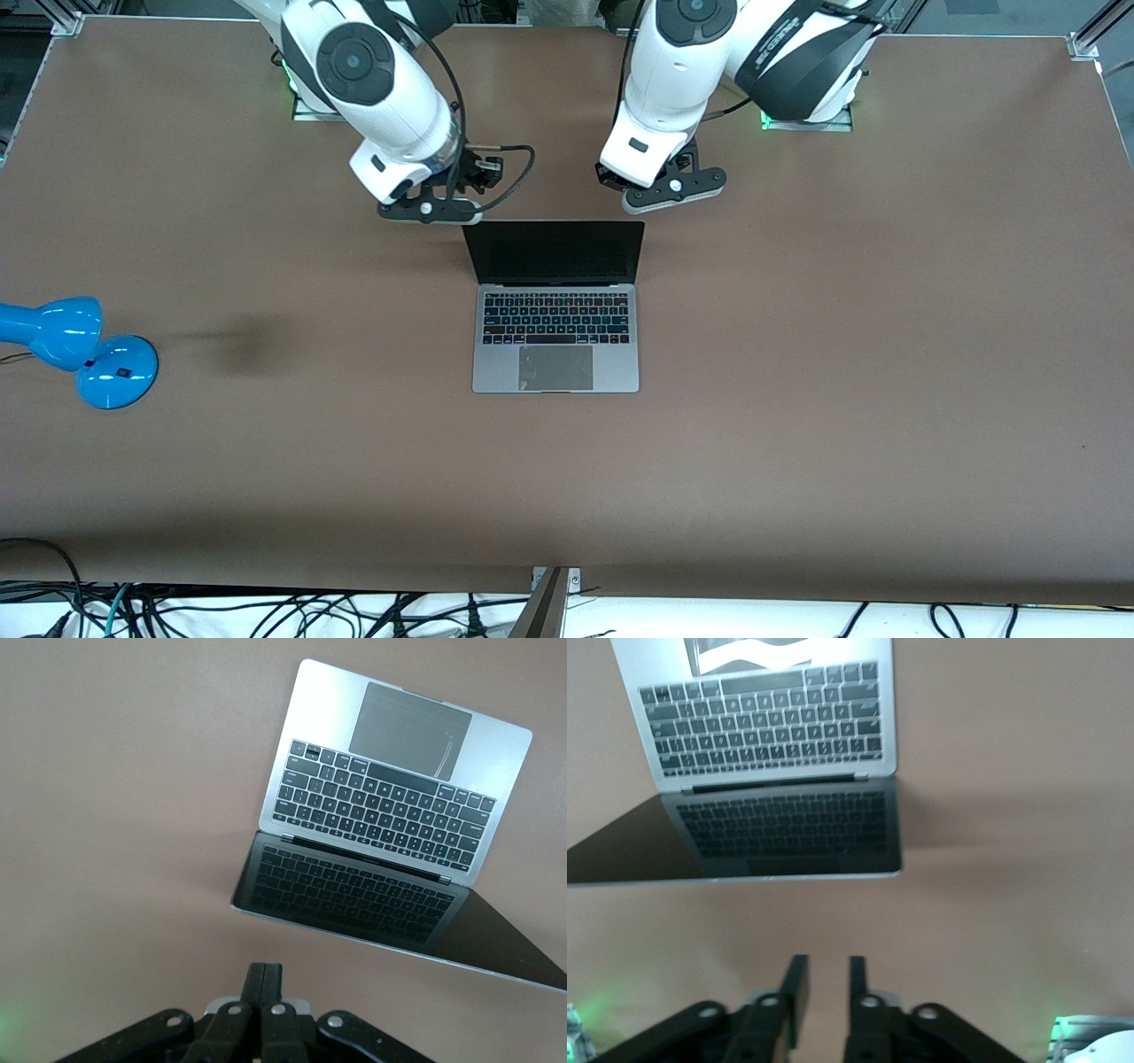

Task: Close laptop with both arms from behind
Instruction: 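Move both grippers toward the laptop's raised screen from behind, then lower both grippers onto the back edge of the laptop screen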

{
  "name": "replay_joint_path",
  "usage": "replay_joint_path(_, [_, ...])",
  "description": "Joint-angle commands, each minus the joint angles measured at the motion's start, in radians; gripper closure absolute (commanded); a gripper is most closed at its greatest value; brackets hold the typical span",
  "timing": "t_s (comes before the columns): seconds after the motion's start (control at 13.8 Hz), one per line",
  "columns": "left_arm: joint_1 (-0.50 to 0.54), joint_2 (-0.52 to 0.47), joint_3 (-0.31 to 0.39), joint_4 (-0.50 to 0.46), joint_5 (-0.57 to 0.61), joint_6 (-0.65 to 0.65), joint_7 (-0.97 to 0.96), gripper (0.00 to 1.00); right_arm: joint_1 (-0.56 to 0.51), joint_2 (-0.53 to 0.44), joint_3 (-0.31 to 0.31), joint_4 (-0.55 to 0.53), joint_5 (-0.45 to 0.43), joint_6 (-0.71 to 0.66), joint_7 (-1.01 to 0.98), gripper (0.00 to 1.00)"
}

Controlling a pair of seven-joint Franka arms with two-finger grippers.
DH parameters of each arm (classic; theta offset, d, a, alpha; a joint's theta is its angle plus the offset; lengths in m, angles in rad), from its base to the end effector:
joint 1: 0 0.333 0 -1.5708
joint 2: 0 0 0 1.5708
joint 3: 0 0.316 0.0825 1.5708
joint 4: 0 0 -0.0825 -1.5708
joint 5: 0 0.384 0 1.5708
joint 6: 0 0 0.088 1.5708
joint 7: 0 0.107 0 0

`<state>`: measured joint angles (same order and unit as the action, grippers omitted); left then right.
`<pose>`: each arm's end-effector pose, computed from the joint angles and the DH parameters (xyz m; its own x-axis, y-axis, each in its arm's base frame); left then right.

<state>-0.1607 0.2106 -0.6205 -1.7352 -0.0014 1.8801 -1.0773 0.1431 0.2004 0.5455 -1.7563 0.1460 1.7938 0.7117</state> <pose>0.4495 -0.4130 0.4709 0.9473 0.2965 -0.1211 0.3025 -0.9525 0.0343 0.4647 0.3750 0.4568 0.9640 -0.0529 -0.2604 -0.0786 -0.9929 -0.0894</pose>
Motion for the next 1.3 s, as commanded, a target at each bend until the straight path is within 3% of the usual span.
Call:
replay_joint_path(0.0, [0.001, 0.026, -0.002, -0.017, -0.022, 0.034, -0.013, 1.0, 0.018, 0.022, 0.002, -0.017, 0.027, 0.021, 0.011, 0.88])
replay_joint_path(0.58, [-0.02, 0.093, -0.001, -0.024, -0.02, 0.08, -0.035, 1.0, 0.053, 0.096, 0.001, -0.045, 0.026, 0.085, 0.011, 0.91])
replay_joint_path(1.23, [-0.022, 0.115, -0.001, -0.119, -0.006, 0.191, -0.042, 1.0, 0.066, 0.145, -0.025, -0.062, 0.007, 0.229, -0.05, 0.91])
